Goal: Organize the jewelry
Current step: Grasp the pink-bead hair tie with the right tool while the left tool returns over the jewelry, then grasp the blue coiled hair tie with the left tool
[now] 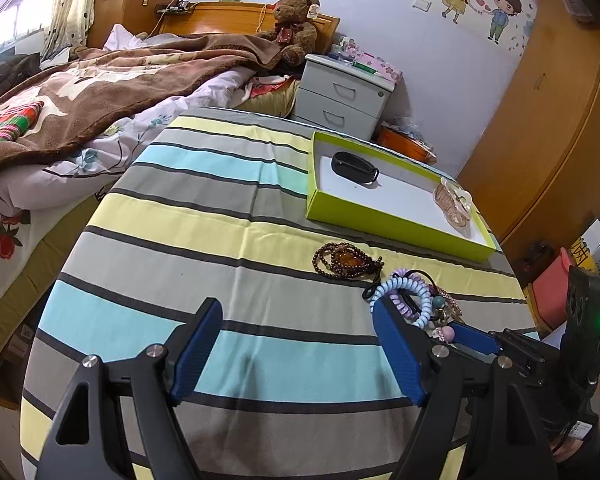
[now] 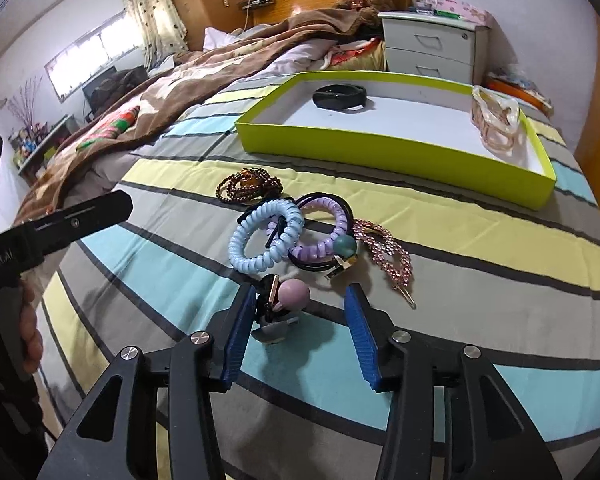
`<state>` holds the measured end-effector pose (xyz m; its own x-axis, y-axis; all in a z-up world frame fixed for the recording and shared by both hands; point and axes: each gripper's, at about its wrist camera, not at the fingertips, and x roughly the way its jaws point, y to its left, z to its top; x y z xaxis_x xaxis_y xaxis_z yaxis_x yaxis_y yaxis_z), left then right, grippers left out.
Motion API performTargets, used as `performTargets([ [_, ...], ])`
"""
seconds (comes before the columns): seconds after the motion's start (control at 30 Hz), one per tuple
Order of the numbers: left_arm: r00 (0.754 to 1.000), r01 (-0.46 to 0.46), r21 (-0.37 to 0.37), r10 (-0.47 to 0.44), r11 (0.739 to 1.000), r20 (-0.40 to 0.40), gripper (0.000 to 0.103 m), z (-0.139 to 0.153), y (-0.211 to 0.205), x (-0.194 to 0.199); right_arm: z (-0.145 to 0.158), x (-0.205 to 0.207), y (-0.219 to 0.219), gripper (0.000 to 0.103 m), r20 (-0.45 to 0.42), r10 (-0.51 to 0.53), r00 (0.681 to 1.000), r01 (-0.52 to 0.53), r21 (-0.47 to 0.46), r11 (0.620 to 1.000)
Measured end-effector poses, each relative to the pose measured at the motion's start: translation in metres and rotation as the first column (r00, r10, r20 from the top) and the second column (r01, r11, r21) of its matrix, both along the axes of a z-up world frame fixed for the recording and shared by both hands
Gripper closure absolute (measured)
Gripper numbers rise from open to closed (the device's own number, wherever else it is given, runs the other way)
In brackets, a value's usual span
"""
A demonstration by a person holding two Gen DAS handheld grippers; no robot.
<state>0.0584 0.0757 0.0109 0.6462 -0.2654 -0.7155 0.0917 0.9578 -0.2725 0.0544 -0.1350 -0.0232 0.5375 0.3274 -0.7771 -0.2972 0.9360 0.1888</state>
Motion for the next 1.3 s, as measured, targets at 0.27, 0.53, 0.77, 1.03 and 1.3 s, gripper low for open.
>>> performTargets([
  [0.27, 1.0, -0.009, -0.001, 0.009, 1.0, -0.015, 0.024, -0.005, 0.003, -0.001, -0.001, -0.005, 0.004, 0.082, 0.018, 0.02, 1.0, -0.02, -0.009, 1.0],
  [0.53, 1.0, 0.009, 0.015, -0.009, 1.0, -0.015, 0.024, -0.005, -0.004, -0.001, 0.001, -0.014, -0.007, 0.085, 0.023, -0.007, 1.0, 0.007, -0.008, 1.0],
  [0.77, 0.993, 0.114, 0.041, -0.114, 0.993, 0.01, 0.024, -0.003, -0.033, -0.004, 0.008, -0.026, -0.041, 0.085, 0.036, -0.095, 0.995, 0.094, 0.017, 0.995],
  [1.03, 0.954, 0.286, 0.159, -0.296, 0.945, 0.044, 0.024, -0.007, -0.082, -0.008, 0.008, -0.038, -0.061, 0.085, 0.036, -0.132, 0.991, 0.13, 0.04, 0.991],
  [1.3, 0.936, 0.336, 0.228, -0.35, 0.914, 0.025, 0.038, -0.018, -0.105, -0.001, 0.006, -0.036, -0.063, 0.085, 0.03, -0.129, 0.991, 0.127, 0.057, 0.99],
])
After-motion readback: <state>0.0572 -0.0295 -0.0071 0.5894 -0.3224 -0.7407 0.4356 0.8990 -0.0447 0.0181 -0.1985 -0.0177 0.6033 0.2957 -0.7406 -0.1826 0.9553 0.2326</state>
